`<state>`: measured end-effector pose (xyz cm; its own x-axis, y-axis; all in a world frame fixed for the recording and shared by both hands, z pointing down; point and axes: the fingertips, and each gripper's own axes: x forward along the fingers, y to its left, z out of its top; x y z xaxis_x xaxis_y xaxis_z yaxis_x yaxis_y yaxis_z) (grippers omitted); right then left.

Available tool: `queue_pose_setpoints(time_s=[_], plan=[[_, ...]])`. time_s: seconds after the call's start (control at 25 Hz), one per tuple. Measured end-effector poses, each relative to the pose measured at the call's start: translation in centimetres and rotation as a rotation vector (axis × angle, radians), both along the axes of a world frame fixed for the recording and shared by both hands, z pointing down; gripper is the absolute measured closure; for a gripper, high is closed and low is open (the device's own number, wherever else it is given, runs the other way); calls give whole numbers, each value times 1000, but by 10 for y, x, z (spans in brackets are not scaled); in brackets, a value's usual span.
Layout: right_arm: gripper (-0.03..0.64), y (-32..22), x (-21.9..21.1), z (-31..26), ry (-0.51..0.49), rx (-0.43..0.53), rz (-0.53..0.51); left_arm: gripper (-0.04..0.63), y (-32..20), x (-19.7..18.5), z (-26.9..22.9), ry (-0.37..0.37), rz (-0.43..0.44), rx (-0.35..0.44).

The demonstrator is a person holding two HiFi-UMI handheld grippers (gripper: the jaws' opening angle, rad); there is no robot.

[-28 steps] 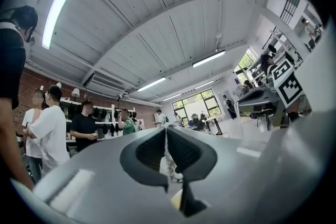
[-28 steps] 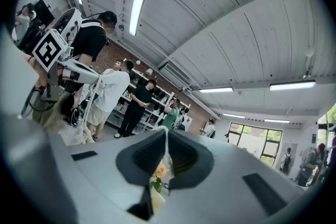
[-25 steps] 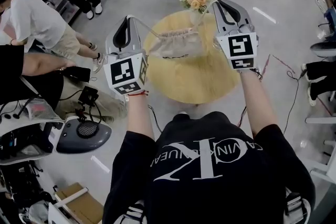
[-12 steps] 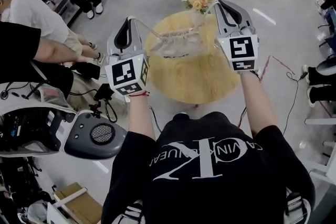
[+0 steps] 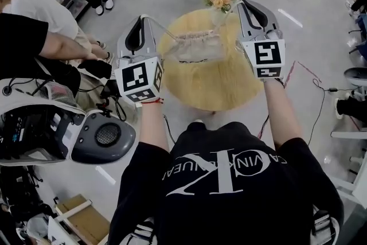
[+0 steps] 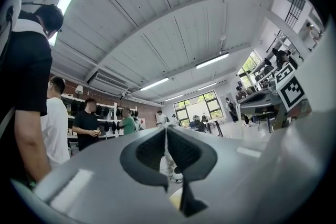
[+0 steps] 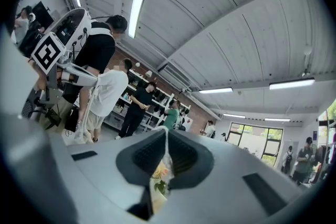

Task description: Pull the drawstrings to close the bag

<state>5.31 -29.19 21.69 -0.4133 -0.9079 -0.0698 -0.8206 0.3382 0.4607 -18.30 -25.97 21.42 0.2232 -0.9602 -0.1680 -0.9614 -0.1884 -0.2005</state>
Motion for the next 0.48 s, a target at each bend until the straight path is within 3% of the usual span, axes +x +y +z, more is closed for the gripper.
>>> queue_pose_setpoints(time_s=[0.32, 0.48], plan=[[594, -22, 8, 16, -10, -19, -14, 577, -19, 4, 14, 8, -23, -15], [594, -6, -2, 12, -20, -18, -17, 578, -2, -7, 11, 13, -26, -13]])
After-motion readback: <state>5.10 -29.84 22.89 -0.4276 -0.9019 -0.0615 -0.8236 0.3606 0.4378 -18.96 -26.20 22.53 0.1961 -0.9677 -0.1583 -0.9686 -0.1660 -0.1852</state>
